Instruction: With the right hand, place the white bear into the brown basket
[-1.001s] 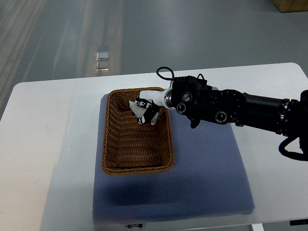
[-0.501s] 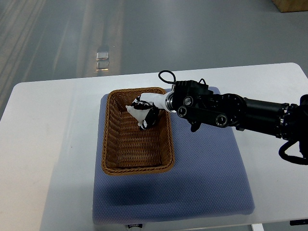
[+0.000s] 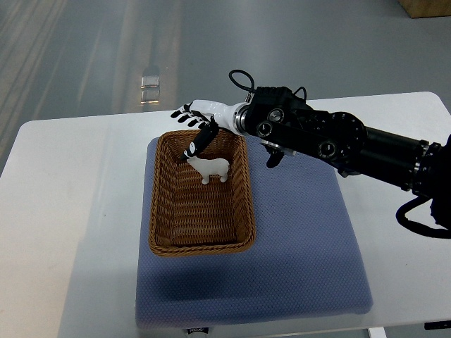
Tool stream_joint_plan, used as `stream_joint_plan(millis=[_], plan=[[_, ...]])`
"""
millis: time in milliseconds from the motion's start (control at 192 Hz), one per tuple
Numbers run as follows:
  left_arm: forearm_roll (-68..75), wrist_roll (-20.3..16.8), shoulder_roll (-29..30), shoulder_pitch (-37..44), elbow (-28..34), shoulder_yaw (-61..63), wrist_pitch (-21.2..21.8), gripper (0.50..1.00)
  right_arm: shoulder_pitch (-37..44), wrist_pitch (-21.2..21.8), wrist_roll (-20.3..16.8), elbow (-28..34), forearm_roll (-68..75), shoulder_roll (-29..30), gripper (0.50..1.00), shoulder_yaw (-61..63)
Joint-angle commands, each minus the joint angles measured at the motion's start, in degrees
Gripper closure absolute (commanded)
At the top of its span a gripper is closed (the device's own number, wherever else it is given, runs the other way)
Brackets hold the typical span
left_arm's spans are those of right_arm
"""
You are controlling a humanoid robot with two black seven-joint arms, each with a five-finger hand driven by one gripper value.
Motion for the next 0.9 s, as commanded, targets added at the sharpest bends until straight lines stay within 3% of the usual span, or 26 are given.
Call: stream_joint_plan(millis=[0,209,376,563,897], plan=[[0.0,0.0,0.0,0.0,0.0,-0.1,0.0,0.500,-2.3,-0.7,1.3,0.0,0.2,-2.3,0.583,8.1],[0.1,0.0,0.0,0.0,-0.4,0.0,0.0,0.500,-16.1,-3.0,4.1,-0.2,1.6,-3.0,0.583,34.4],[0.1,0.0,0.0,0.0,-0.3,0.0,0.0,0.500,-23.5,-3.0,11.1,-0.4,12.5,-1.6,0.581,49.4],[0.1,0.0,0.0,0.0,-0.4,0.0,0.0,0.500,-27.1,-2.7,19.4,-3.9,27.1,-1.5,0.576,52.5],[0.1,0.0,0.0,0.0,-0.4,-0.1,0.0,0.500,-30.7,1.4,26.2,-7.0,36.4,-0.3,0.576,52.6]])
